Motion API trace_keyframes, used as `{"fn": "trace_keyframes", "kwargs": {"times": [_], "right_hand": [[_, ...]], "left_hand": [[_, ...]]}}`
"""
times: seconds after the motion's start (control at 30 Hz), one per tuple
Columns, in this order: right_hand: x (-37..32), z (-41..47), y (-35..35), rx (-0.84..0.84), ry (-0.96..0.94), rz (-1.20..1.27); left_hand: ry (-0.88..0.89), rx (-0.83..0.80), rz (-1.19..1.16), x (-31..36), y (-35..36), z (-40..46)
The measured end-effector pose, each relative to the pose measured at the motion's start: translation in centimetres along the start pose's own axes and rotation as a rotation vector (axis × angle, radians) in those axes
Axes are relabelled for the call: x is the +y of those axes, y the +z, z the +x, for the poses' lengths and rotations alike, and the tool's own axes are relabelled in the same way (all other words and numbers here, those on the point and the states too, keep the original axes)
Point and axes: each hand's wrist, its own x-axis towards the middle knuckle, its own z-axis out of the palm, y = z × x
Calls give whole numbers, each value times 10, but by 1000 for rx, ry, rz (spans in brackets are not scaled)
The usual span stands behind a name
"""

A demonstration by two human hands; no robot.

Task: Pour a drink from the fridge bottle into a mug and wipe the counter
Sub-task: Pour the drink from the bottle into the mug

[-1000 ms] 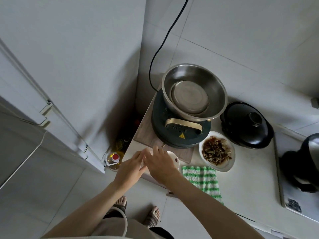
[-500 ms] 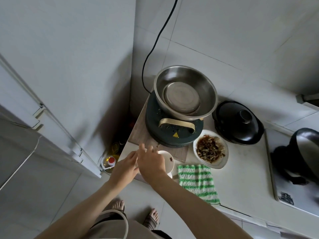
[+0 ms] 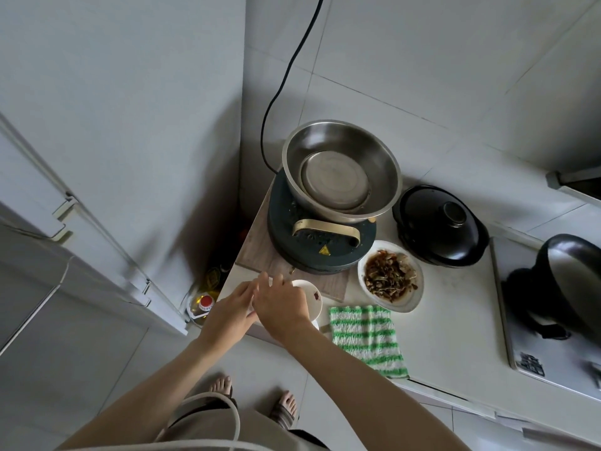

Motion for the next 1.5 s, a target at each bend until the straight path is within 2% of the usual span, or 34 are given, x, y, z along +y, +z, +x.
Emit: {"fn": "trace_keyframes", "kwargs": {"times": [0.17, 0.2, 0.3, 0.43, 0.6, 0.73, 0.9, 1.13, 1.3, 1.5], "right_hand": [[13, -5, -6, 124, -148, -4], [19, -7, -8, 165, -130, 59], [45, -15, -9, 176, 65, 382], [83, -33, 2, 78, 234, 559], [116, -61, 28, 118, 407, 790], [120, -74, 44, 96, 434, 830], [114, -75, 53, 81, 445, 858], [93, -76, 54, 111, 402, 820], [89, -73, 60, 75, 400, 753], [94, -74, 63, 38, 396, 695]], "left_hand": [[-52, -3, -36, 6, -5, -1], [-51, 5, -66, 8, -6, 0], [-34, 20, -181, 10, -7, 3], [-49, -27, -228, 3, -5, 5], [-27, -60, -181, 2, -12, 12], [81, -103, 21, 3, -20, 18], [137, -144, 209, 15, -30, 30], [187, -110, 432, 38, -42, 37], [195, -133, 506, 43, -44, 41], [175, -199, 434, 47, -45, 43]]}}
